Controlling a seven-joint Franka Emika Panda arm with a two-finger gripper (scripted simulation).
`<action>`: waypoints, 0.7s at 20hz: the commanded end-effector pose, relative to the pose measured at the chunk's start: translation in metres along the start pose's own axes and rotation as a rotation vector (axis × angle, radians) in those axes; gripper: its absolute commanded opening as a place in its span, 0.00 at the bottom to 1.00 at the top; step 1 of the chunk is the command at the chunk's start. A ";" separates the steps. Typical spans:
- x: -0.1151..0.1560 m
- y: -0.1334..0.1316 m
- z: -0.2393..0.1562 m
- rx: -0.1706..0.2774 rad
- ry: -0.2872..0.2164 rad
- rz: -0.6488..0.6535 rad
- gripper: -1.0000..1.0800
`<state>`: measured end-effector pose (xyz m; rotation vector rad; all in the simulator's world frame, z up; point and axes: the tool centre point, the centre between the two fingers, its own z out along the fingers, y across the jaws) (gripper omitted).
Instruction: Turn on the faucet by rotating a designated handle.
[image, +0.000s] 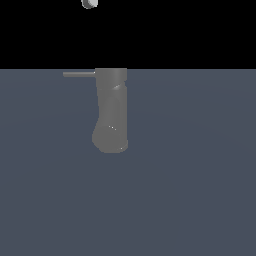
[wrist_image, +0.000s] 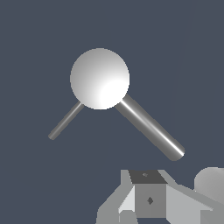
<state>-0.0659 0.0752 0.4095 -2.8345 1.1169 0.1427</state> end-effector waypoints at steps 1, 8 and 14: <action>0.005 -0.013 0.009 -0.001 0.001 0.062 0.00; 0.019 -0.048 0.036 -0.006 0.012 0.229 0.00; 0.028 -0.077 0.061 -0.011 0.032 0.372 0.00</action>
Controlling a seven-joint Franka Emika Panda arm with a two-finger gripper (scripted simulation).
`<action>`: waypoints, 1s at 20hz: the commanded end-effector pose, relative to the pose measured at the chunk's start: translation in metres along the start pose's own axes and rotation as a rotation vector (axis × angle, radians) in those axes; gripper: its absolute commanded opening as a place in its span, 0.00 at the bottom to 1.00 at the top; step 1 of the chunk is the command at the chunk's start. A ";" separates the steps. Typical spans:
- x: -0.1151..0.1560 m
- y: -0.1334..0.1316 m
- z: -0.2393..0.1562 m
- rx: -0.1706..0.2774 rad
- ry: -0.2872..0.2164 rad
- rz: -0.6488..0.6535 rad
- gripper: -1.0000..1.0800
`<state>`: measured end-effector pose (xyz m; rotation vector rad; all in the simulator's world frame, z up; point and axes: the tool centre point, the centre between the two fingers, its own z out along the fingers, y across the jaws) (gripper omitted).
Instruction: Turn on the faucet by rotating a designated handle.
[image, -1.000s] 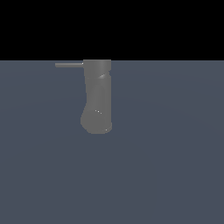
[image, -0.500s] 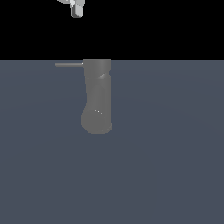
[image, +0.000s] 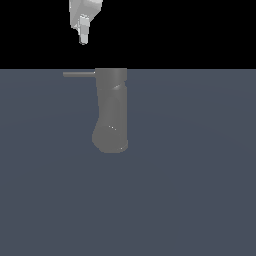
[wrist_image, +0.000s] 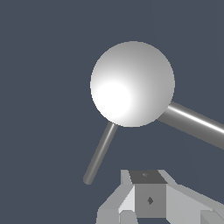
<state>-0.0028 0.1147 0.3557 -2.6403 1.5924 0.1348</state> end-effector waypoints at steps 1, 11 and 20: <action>-0.001 -0.013 0.011 0.000 0.009 0.060 0.00; -0.007 -0.058 0.056 0.005 0.060 0.282 0.00; -0.013 -0.081 0.081 0.016 0.094 0.397 0.00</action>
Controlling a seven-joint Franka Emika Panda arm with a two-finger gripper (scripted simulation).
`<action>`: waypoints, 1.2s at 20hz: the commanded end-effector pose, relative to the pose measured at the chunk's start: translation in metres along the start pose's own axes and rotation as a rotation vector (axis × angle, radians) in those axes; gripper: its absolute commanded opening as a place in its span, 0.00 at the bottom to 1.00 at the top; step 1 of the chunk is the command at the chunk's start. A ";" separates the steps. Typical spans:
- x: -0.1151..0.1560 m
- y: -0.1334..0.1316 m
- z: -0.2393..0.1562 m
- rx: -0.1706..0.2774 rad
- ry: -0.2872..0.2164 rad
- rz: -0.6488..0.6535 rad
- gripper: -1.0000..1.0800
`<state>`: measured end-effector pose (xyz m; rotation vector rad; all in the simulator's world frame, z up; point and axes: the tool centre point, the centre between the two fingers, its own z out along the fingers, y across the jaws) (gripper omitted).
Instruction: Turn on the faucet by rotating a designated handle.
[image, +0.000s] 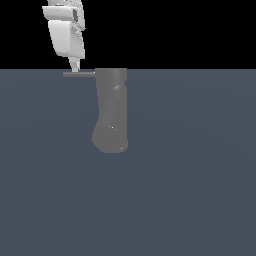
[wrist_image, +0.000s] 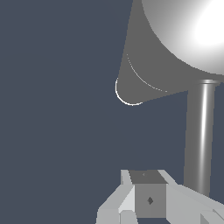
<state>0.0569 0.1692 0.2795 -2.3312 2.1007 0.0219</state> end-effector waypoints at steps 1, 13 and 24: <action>-0.003 -0.004 0.005 0.004 0.007 0.023 0.00; -0.006 -0.001 0.009 0.007 0.013 0.042 0.00; -0.005 0.027 0.009 0.007 0.013 0.042 0.00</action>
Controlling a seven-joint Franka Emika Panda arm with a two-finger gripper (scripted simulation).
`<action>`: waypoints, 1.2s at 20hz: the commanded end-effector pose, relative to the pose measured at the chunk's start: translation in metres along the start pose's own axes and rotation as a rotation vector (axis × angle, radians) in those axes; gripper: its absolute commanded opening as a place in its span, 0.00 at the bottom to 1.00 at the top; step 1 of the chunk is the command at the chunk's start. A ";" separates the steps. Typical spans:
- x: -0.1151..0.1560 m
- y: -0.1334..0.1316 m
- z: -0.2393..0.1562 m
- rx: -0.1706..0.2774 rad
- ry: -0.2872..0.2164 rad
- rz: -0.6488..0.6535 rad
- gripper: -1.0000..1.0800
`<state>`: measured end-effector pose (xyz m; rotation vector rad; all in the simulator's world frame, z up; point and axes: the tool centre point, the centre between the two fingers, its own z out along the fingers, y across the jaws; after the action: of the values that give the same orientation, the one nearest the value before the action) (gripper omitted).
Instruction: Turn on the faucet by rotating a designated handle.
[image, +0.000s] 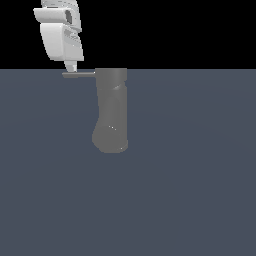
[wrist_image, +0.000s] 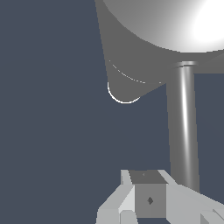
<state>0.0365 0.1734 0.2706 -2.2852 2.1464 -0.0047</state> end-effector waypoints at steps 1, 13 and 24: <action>0.001 0.010 0.000 -0.007 0.002 0.001 0.00; 0.003 0.043 0.000 -0.007 0.002 0.001 0.00; 0.005 0.071 0.000 -0.007 0.002 0.001 0.00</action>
<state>-0.0283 0.1668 0.2704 -2.2860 2.1453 -0.0033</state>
